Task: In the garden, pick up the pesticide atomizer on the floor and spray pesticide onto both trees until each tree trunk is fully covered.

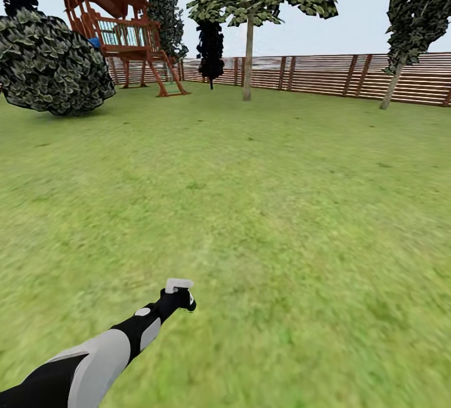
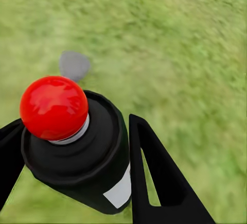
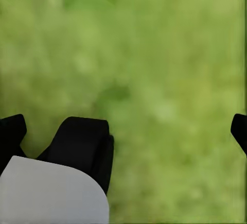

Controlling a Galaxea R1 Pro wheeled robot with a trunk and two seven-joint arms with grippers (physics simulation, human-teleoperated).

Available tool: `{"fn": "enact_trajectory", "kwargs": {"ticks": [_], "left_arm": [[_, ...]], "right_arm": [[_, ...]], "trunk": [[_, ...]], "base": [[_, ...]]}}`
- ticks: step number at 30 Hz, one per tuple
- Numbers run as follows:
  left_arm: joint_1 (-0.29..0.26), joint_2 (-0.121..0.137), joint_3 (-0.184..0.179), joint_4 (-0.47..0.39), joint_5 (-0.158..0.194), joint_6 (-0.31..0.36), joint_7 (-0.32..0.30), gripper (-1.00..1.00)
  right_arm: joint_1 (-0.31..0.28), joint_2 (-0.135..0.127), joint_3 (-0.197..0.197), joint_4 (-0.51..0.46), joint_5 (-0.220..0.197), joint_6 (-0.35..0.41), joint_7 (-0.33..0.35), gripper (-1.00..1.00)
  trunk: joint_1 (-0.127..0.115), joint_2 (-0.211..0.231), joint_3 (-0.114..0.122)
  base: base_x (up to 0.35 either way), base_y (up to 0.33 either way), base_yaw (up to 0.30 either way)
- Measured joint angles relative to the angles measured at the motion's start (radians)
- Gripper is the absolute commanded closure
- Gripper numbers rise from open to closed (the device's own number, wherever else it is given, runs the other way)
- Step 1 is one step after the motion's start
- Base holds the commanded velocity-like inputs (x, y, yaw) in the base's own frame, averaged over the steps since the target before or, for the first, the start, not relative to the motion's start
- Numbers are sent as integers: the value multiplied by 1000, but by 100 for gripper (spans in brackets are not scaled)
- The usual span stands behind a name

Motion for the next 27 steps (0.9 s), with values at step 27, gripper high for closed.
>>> {"fn": "enact_trajectory", "kwargs": {"ticks": [27], "left_arm": [[0,1,0,-1,2,0,0,100]], "right_arm": [[0,0,0,1,0,1,0,-100]], "trunk": [[0,0,0]], "base": [[350,0,0]]}}
